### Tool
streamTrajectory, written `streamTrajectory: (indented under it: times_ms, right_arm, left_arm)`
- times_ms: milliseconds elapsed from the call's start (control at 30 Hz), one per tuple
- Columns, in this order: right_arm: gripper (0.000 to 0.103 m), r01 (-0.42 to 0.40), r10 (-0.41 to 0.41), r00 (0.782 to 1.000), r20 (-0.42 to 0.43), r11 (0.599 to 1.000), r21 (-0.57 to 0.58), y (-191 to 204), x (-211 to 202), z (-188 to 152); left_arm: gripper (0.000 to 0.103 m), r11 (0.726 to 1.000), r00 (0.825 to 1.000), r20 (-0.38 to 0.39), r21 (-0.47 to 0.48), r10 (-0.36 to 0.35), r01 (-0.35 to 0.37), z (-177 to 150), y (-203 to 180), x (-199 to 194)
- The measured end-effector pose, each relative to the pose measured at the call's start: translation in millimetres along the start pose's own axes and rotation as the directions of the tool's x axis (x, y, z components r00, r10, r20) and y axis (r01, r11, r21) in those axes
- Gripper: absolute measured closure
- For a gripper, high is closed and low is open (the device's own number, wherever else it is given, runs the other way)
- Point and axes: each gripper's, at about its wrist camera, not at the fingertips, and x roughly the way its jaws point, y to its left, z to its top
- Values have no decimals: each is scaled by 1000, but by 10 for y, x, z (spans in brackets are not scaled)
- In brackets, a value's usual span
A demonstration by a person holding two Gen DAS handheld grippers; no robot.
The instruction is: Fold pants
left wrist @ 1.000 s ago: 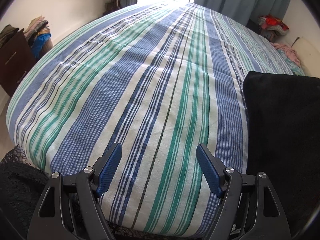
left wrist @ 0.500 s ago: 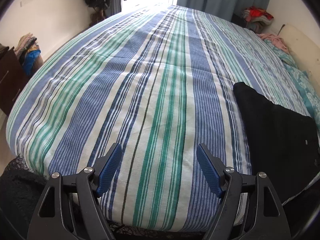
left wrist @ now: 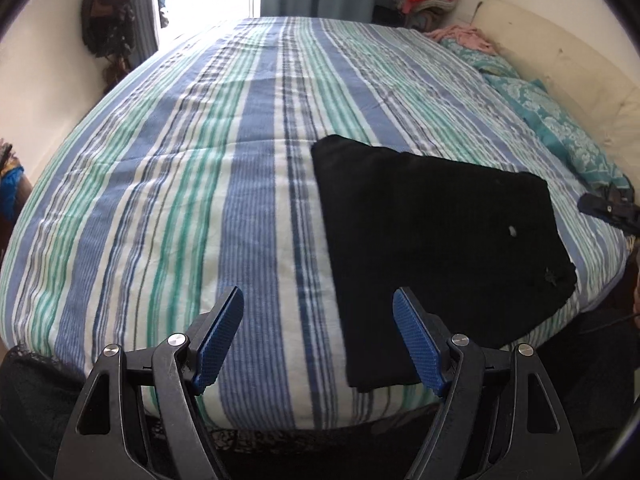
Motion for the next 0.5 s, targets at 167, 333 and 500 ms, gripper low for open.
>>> streamTrajectory:
  times_ms: [167,333,500]
  right_arm:
    - [73,48,-67,993,-96,981,-188,525,305,-364]
    - [75,134,-162,970,-183,978,-159,308,644,-828]
    - [75,130,-148,981,-122,981,-142,436,381,-431]
  left_arm:
    - [24,983,992,-118,182,48,-26,-188,-486,319]
    - [24,979,989,-145,205,36,-5,-279,-505,297]
    - [23,988,997,-77,153,31,-19,-87,-440,119]
